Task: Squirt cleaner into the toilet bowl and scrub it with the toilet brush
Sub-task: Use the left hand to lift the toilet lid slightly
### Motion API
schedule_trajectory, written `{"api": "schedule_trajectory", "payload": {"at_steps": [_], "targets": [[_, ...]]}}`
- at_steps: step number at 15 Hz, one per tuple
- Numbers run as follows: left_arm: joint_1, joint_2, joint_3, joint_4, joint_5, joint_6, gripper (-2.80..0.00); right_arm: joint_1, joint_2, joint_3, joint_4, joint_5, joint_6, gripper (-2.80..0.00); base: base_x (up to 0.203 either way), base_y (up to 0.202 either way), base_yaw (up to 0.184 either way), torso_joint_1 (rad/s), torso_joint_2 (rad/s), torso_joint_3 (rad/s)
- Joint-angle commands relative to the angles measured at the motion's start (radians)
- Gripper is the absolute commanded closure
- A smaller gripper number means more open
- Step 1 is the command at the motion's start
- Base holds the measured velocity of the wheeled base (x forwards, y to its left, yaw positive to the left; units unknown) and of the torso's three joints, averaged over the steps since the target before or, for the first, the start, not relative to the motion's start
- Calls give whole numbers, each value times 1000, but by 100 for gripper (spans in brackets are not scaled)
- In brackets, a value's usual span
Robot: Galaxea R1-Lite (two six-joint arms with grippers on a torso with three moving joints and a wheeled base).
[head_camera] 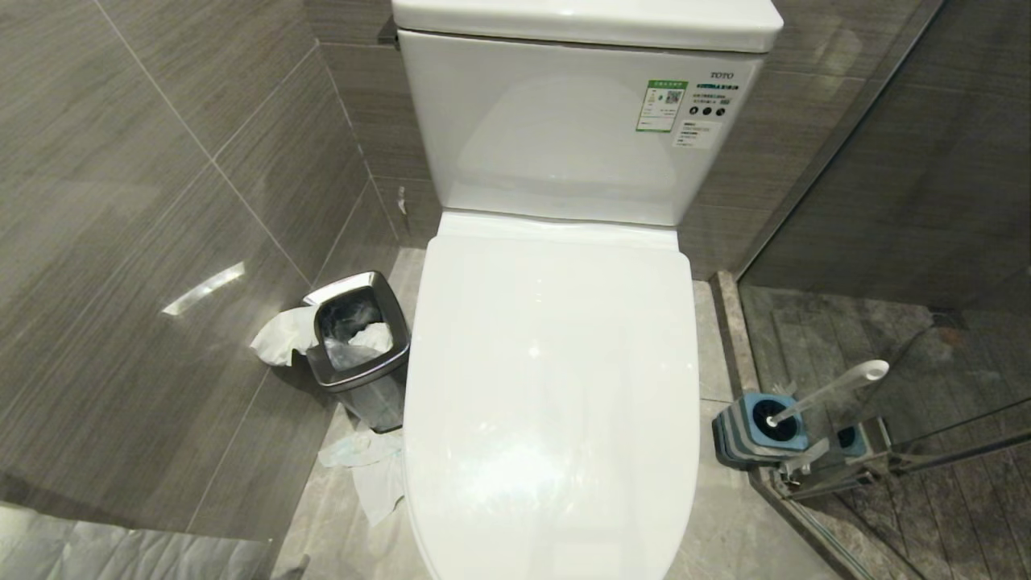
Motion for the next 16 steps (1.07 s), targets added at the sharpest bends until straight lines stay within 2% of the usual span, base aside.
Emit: {"api": "schedule_trajectory", "payload": {"at_steps": [1, 16], "targets": [[0, 1, 3, 0, -1, 0, 0, 1, 2, 0, 0, 0, 1, 0, 0, 0, 0, 0, 0, 0], [0, 1, 3, 0, -2, 0, 0, 1, 2, 0, 0, 1, 0, 0, 0, 0, 0, 0, 0, 0]]}}
